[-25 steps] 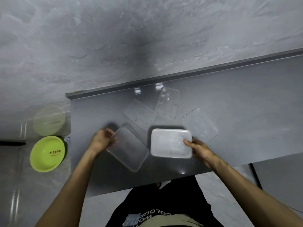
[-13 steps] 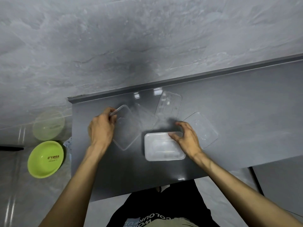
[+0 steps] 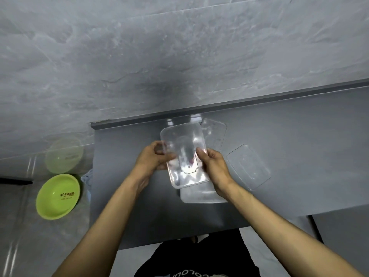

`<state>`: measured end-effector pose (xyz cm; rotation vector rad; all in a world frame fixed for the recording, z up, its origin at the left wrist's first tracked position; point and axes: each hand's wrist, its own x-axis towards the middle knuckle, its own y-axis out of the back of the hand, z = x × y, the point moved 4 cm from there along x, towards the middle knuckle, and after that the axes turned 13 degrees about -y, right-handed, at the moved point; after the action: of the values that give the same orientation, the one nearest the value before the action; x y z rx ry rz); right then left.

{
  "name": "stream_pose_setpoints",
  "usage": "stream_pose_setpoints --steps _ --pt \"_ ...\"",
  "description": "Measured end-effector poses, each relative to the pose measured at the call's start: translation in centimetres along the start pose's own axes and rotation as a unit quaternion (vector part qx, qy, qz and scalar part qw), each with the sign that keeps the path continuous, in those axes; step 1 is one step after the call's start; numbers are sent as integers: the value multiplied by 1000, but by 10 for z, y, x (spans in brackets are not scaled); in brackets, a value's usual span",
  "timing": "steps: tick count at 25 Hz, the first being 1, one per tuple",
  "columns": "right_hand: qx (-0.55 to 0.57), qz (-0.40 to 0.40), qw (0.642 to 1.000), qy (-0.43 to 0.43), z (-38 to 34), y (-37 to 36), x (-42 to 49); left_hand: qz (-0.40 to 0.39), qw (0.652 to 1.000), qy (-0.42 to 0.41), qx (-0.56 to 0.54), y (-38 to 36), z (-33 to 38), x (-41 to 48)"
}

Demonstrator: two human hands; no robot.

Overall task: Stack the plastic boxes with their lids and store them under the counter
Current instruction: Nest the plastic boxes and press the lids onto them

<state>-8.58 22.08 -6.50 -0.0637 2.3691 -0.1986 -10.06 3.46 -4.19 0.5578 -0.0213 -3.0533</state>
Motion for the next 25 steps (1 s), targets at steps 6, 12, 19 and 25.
stream_pose_setpoints --steps 6,12,19,25 --pt "51 27 998 -4 4 15 -4 -21 999 25 16 -23 -15 -6" --pt "52 10 998 -17 11 17 -1 3 999 29 24 -22 -20 -1" --pt "107 -2 986 -126 36 26 4 70 991 52 -105 -27 -27 3" --pt "-86 123 988 -22 31 71 7 125 992 22 25 -6 -45 13"
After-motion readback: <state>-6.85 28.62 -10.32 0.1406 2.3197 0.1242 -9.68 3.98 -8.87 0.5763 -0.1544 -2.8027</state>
